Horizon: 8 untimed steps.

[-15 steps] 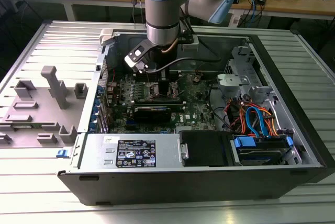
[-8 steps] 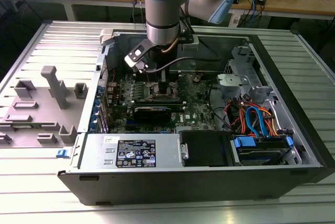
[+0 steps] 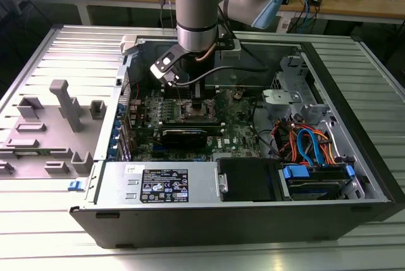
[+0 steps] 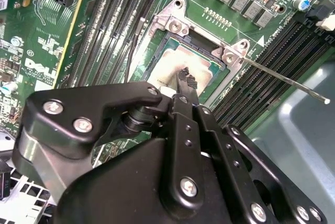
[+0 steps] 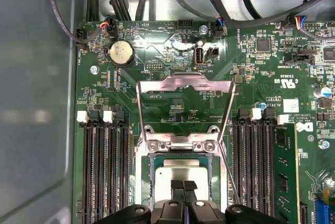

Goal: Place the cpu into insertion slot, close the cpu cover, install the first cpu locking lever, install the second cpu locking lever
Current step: 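Place the cpu into insertion slot, then close the cpu cover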

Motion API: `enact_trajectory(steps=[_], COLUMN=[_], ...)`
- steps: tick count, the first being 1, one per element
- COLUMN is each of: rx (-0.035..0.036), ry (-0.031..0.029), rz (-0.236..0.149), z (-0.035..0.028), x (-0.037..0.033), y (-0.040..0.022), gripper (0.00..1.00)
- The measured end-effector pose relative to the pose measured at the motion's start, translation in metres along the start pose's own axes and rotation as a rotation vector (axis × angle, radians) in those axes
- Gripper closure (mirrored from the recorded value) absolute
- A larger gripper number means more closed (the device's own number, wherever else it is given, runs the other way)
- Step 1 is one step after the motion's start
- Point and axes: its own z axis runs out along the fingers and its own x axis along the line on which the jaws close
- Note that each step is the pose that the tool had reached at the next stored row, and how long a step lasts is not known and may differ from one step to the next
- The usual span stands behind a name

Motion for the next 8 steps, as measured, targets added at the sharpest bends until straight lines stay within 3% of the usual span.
enact_trajectory(steps=[8], rx=[0.0002], ry=[0.0001], rz=[0.000], z=[-0.0019], x=[0.0000], y=[0.0001], gripper=[0.89])
